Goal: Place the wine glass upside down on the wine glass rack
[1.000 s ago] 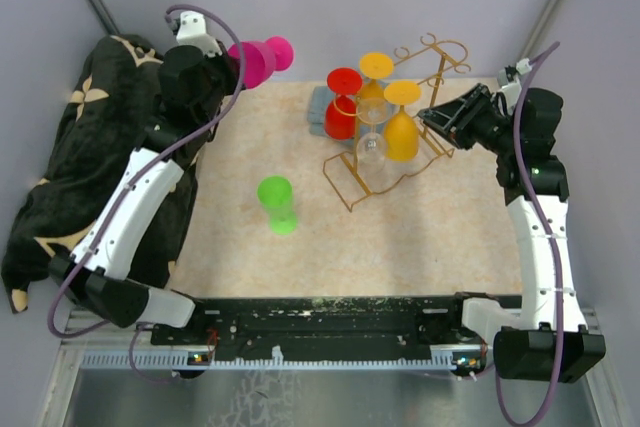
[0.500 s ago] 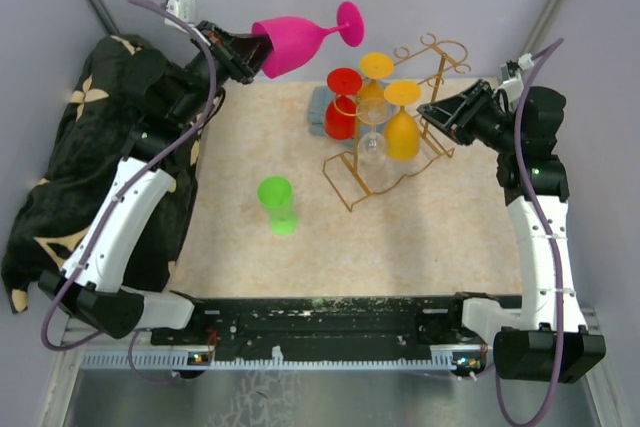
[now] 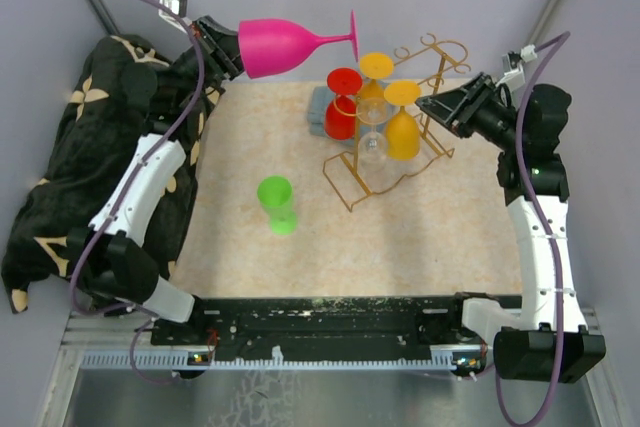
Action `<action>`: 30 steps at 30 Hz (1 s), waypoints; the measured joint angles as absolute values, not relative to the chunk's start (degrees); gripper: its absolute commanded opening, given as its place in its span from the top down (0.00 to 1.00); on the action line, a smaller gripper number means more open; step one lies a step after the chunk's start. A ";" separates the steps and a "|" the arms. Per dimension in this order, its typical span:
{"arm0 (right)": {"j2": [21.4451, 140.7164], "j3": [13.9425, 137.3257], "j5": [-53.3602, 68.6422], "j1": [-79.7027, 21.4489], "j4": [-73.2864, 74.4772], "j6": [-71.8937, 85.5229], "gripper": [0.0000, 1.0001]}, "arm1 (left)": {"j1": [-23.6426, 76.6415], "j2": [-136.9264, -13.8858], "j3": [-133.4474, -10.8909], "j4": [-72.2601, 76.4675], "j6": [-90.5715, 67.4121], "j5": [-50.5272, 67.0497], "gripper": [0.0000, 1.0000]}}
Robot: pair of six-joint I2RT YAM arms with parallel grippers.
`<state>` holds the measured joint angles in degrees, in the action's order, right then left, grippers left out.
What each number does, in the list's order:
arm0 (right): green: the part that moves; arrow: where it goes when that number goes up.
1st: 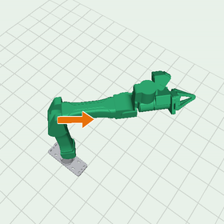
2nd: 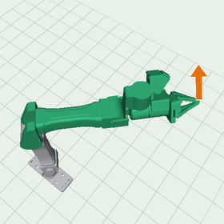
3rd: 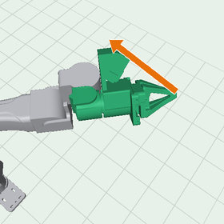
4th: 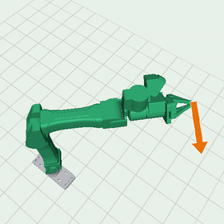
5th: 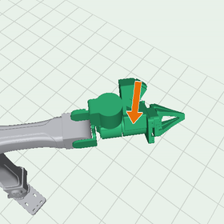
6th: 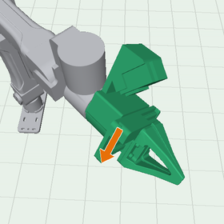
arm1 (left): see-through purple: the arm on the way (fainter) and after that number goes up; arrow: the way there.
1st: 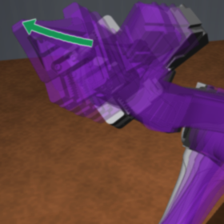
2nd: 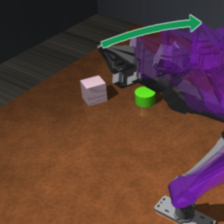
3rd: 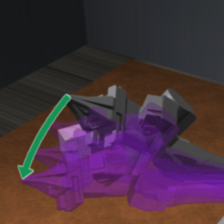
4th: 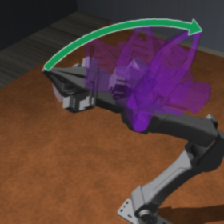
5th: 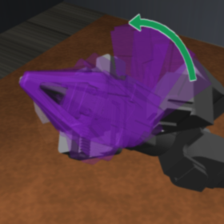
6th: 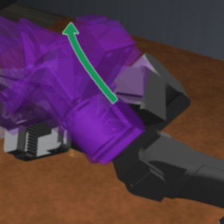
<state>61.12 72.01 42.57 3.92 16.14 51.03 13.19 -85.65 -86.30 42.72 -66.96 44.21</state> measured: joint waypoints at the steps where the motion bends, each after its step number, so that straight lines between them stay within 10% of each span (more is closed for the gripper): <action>1: 61.12 72.01 43.33 3.92 14.81 51.37 0.65 | 12.99 -86.41 -85.78 45.21 -69.36 45.12 1.00; 30: 82.32 74.94 56.97 -6.74 -74.00 104.86 0.62 | 13.19 -101.89 -88.58 87.66 -116.60 46.78 1.00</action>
